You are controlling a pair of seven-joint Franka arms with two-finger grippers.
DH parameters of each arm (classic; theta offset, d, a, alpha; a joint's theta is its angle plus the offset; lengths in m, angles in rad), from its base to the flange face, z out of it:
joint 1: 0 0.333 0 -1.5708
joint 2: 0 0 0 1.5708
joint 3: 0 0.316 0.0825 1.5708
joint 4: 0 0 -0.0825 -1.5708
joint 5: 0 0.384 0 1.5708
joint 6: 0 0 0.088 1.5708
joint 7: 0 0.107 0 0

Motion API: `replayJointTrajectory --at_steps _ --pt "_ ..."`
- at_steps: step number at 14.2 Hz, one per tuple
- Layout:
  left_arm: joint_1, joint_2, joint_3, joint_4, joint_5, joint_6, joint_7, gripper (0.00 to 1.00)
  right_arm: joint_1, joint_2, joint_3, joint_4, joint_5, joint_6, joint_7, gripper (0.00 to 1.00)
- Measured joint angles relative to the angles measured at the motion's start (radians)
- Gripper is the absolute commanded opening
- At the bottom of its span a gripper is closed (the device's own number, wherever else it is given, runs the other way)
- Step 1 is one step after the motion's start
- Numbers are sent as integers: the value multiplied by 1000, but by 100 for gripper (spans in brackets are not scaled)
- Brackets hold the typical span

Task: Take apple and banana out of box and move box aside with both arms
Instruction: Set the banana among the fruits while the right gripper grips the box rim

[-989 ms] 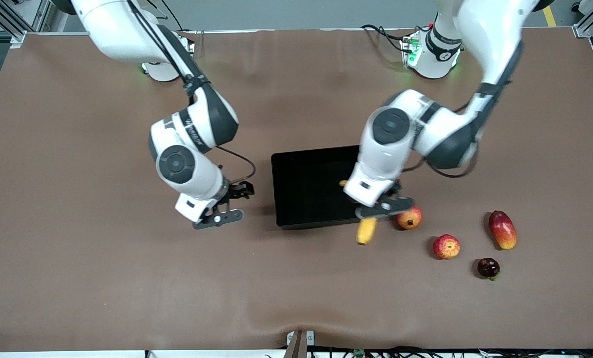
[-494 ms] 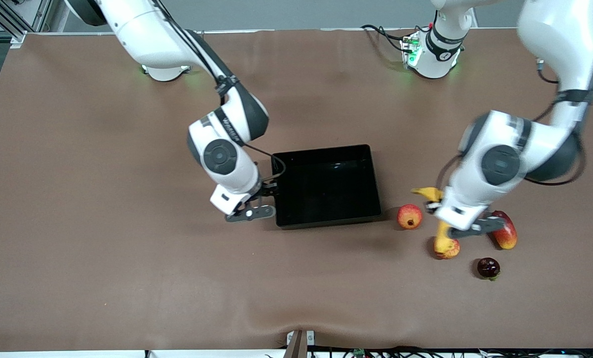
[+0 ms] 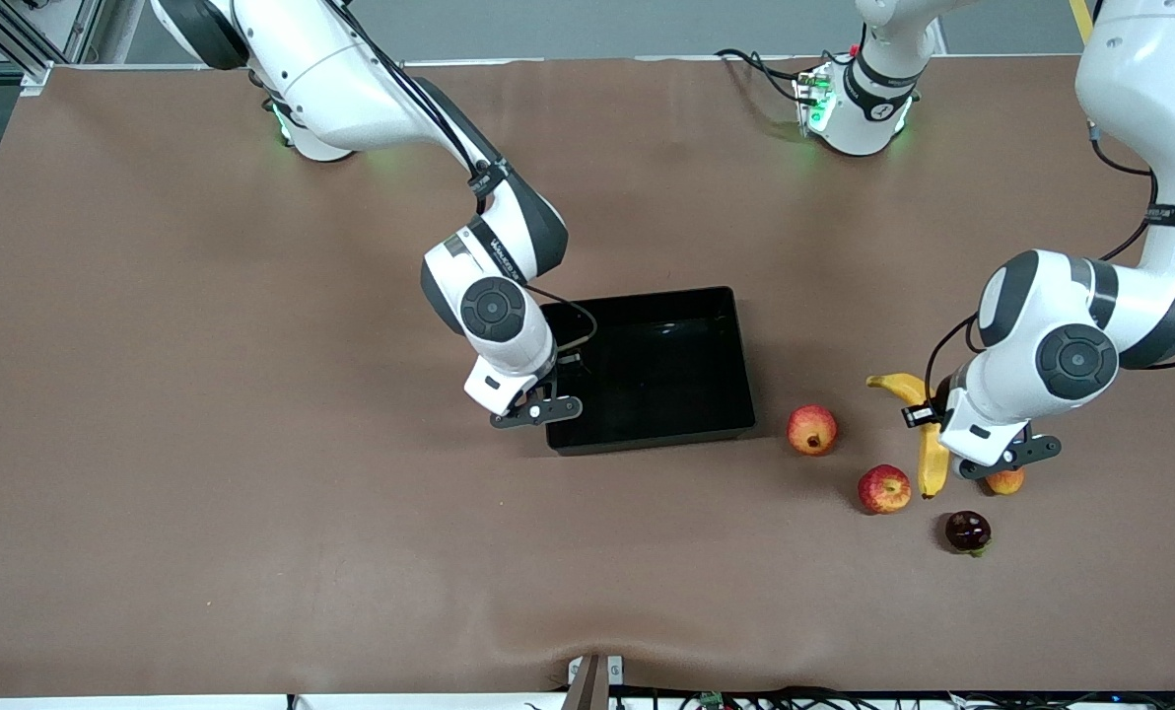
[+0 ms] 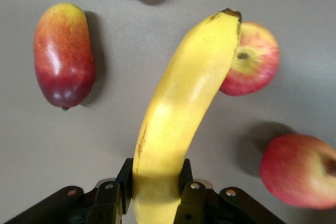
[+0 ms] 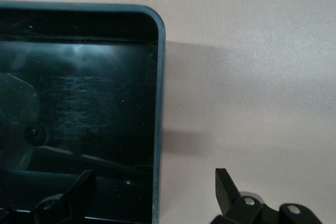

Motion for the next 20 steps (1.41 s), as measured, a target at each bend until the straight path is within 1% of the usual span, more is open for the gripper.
replayJointTrajectory --at_steps 3,4,5,6,7,8,9,10,11,12,13,17,19,20 --pt "35 45 3 -16 0 41 -10 0 4 12 0 0 0 3 0 100" --pt "39 56 5 -20 0 49 -10 0 5 16 0 0 0 7 0 97" --pt "39 64 11 -24 1 57 -10 0 5 18 0 0 0 8 1 82" --pt "42 74 17 -27 7 67 -10 0 5 19 0 0 0 9 1 62" --pt "48 86 21 -31 21 78 -10 0 5 19 0 0 0 9 1 33" --pt "55 98 22 -34 37 84 -10 0 5 19 0 0 0 10 1 8" --pt "64 111 23 -36 53 91 -10 2 5 19 0 0 0 10 1 0" --pt "72 124 23 -37 63 105 -10 26 5 19 0 0 0 10 5 0" --pt "78 135 23 -38 64 114 -9 56 5 19 -1 0 0 10 16 0" --pt "80 138 22 -38 64 120 -9 94 5 20 -3 0 1 10 32 0" --pt "80 138 22 -37 64 120 -9 100 5 21 -3 -1 1 10 50 0" --pt "78 123 7 -13 66 123 -9 100 5 22 -5 1 1 8 87 0" --pt "76 82 -20 21 66 102 -9 100 0 18 -12 5 1 4 89 0" --pt "75 58 -39 46 66 68 -9 100 -7 13 -18 11 1 -10 91 0"
